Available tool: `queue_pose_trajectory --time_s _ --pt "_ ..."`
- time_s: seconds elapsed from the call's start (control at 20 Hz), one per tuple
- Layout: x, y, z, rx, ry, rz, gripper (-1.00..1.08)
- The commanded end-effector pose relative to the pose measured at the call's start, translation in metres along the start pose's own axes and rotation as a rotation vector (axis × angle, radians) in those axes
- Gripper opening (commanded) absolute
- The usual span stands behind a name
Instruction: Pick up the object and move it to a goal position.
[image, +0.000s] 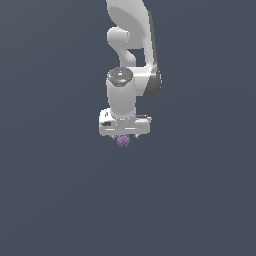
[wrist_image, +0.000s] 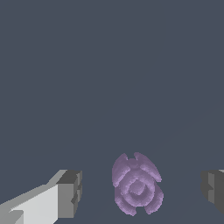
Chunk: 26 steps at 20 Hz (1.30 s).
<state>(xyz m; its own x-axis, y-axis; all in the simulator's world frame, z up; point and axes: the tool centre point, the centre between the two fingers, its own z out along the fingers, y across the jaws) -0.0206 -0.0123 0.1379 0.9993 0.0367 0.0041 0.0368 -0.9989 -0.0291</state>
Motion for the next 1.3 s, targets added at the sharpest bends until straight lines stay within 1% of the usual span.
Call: queue_pose_trajectory --time_s 0.0,0.3,0.55,0.75,1.0,1.25 --pt "-0.01 0.003 0.009 -0.006 -0.001 -0.022 1.0" --pt "-0.037 0.01 0.032 -0.021 -0.004 -0.084 1.0" --pt "-0.051 0.013 0.043 -0.027 -0.005 -0.116 1.0" --pt "-0.056 0.013 0.046 -0.029 -0.006 -0.127 1.0" --pt "-0.055 0.013 0.049 -0.028 -0.007 -0.124 1.0" --pt "-0.056 0.014 0.067 -0.028 -0.006 -0.125 1.0"
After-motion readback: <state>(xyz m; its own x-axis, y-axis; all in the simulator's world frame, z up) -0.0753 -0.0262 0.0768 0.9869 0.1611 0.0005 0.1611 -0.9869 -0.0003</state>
